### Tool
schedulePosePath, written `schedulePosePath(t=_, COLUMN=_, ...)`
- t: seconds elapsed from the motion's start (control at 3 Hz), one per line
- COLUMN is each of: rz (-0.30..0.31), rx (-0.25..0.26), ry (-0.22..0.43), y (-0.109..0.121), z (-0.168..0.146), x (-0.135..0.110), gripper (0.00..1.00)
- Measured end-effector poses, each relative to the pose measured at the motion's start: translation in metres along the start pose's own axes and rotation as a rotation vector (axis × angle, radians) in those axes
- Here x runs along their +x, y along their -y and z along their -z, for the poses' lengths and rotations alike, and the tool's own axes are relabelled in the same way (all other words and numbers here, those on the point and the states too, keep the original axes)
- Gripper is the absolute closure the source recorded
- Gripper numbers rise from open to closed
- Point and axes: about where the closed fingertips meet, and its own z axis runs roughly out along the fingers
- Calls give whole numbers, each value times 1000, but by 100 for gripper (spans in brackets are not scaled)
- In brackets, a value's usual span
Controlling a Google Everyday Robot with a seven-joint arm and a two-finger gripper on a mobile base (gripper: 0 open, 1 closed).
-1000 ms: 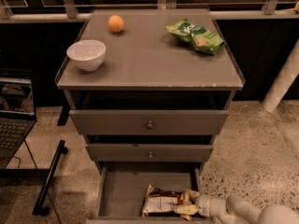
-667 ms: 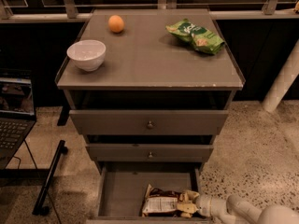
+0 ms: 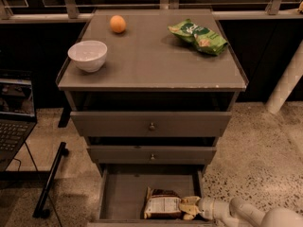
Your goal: Pick brown chip bag from bottom drawer and place on counter
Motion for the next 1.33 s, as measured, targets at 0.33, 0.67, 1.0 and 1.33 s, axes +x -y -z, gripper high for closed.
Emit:
schedulePosePath(t=0.33, rz=0, rx=0, ry=0, y=0, z=0, x=0, gripper=100)
schedulePosePath(t=0.67, rz=0, rx=0, ry=0, y=0, z=0, x=0, gripper=100)
schedulePosePath(t=1.0, rz=14, rx=-7, ry=0, y=-2, z=3, x=-6, gripper=100)
schedulePosePath(t=1.33, rz=52, rx=5, ry=18, y=-13, z=23, x=-24, gripper=100)
